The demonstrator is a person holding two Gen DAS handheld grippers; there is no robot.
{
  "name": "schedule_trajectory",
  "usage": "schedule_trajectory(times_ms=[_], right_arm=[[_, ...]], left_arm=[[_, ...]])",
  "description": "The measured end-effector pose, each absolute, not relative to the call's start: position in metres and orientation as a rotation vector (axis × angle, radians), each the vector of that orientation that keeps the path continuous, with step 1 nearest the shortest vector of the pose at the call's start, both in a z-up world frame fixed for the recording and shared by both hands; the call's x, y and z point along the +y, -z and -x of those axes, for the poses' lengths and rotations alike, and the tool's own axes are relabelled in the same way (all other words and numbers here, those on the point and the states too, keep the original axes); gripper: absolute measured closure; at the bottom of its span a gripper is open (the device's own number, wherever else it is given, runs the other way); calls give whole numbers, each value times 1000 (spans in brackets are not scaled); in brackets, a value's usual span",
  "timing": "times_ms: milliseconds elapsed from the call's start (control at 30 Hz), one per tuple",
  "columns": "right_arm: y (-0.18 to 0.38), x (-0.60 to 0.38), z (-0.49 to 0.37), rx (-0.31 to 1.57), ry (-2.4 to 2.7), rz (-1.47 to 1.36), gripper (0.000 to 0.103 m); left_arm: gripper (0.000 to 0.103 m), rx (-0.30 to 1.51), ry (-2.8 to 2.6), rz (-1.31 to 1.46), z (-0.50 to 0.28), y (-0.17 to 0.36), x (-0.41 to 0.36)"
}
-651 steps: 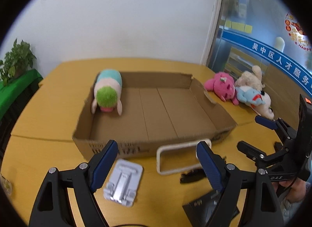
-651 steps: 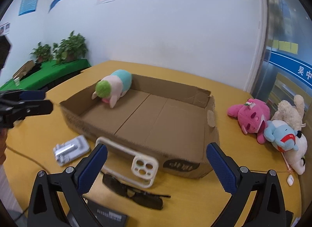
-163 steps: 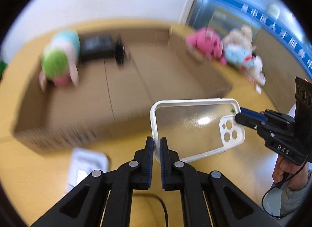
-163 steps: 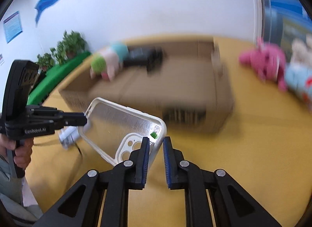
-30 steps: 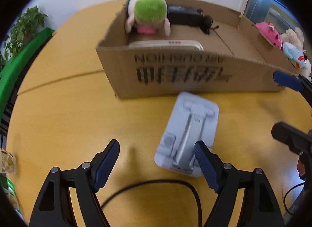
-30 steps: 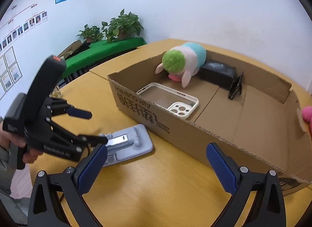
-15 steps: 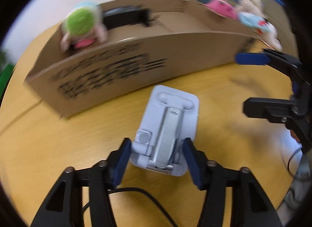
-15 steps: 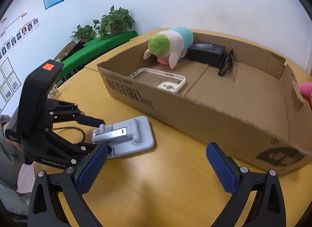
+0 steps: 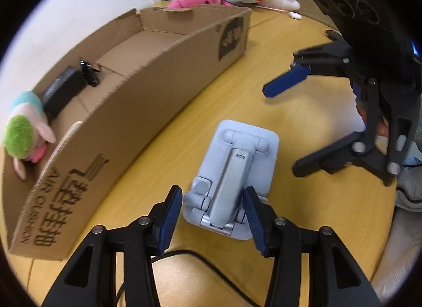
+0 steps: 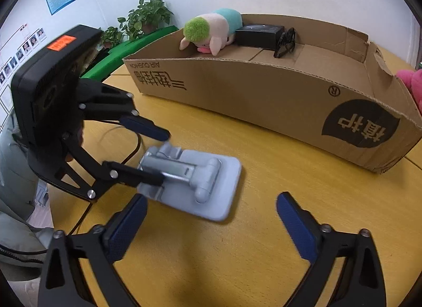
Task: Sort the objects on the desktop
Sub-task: 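Grasp the white phone stand with both grippers and lift it, then carry the phone stand with both grippers into the cardboard box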
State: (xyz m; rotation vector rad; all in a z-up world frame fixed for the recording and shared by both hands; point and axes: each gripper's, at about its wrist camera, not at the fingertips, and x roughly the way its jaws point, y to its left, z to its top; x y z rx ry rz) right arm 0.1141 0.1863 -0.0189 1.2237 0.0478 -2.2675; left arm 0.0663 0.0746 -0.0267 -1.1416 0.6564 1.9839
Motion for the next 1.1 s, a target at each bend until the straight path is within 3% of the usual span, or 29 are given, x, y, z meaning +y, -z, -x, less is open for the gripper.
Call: schedule_trajectory(times_ms=[67,133,267,300,367,400,500,833,1100], right_arm=[[20,187,-112,33,2272,-1214,16],[21,185,-110,36,2273,-1206,21],[28,176,-106,68,2253,-1224,39],[32,174,-105,74,2241,-1240,51],[34,174,-104,45,2233,-1237,52],[34,173,-105,45,2234,-1234,54],[34,176,-108,8,2234,-1236,61],[33,174,-121,-35,2324,-1219,65],[3,173,-124,-32,2395,-1101,66]], left_arm=[[53,623,-2025,1156,-68,21,68],[40,572,-2075,1193,-72,19,59],[39,369,-2081,1333,-75,26,49],[39,337,-2085,1357,-75,29,52],[39,281,-2099,1411,-73,37,53],[41,249,-2100,1443,-71,41,54],[57,186,-2107,1445,-68,41,53],[70,156,-2152,1429,-64,39,52],[71,128,-2223,1334,-65,8,41]])
